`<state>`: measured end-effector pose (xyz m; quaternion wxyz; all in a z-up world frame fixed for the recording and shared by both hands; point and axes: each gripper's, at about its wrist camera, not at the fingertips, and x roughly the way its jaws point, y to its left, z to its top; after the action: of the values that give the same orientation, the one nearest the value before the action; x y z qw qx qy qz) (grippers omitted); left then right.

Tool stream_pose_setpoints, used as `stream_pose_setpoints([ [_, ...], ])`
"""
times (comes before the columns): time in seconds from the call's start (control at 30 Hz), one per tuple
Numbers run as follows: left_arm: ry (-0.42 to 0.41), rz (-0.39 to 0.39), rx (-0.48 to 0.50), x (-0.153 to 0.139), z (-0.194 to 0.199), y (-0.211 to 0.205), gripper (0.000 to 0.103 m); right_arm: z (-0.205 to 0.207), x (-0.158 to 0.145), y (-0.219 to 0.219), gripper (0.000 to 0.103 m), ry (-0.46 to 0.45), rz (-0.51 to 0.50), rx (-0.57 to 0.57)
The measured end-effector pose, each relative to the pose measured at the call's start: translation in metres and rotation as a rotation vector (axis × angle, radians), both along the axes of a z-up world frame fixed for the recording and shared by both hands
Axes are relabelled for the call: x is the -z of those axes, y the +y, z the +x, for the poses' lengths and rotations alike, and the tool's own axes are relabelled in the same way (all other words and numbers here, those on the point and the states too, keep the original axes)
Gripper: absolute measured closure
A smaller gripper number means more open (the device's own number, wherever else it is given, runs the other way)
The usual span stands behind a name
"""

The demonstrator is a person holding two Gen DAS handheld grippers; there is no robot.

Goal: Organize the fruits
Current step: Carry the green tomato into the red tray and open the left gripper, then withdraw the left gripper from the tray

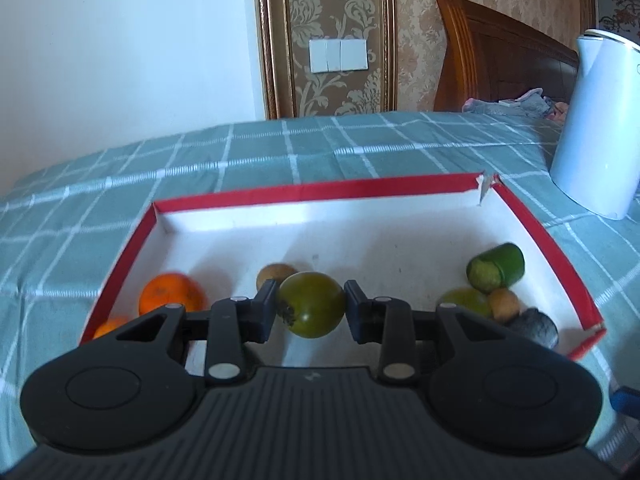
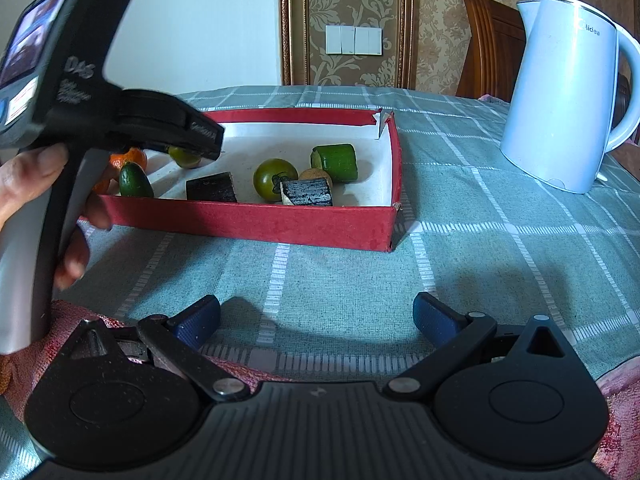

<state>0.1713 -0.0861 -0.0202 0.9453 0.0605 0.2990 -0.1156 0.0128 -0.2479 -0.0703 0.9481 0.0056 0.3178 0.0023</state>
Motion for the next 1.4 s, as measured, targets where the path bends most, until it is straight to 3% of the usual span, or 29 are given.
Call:
stream_pose_setpoints([
  [0.37, 0.005, 0.020, -0.004, 0.004, -0.001, -0.002, 0.068, 0.000, 0.000, 0.000, 0.000, 0.000, 0.000, 0.000],
  [0.43, 0.008, 0.024, 0.000, 0.004, -0.002, -0.002, 0.062, 0.000, 0.000, 0.000, 0.000, 0.000, 0.001, 0.000],
  [0.5, 0.010, 0.018, 0.018, 0.003, -0.004, 0.000, 0.042, 0.000, 0.000, 0.000, 0.000, 0.000, 0.001, 0.000],
  [0.6, -0.006, 0.007, -0.003, 0.002, -0.008, 0.004, 0.022, 0.000, 0.000, 0.000, 0.000, 0.000, 0.001, 0.000],
  [0.77, -0.015, -0.014, -0.025, -0.004, -0.022, 0.018, 0.019, -0.001, 0.000, 0.000, 0.000, 0.000, 0.001, 0.000],
  [0.9, -0.039, -0.047, -0.062, -0.013, -0.045, 0.032, 0.006, 0.000, 0.000, 0.000, 0.000, 0.000, 0.001, 0.000],
  [1.0, -0.070, -0.057, -0.071, -0.020, -0.063, 0.040, 0.003, 0.000, 0.000, 0.000, 0.000, -0.001, 0.001, 0.000],
  [1.2, -0.124, 0.001, -0.112, -0.025, -0.098, 0.047, 0.000, -0.001, 0.000, 0.000, 0.000, -0.001, 0.001, 0.000],
  [1.4, -0.095, -0.017, -0.140, -0.025, -0.119, 0.061, 0.000, -0.001, 0.000, 0.000, 0.000, -0.001, 0.001, 0.000],
])
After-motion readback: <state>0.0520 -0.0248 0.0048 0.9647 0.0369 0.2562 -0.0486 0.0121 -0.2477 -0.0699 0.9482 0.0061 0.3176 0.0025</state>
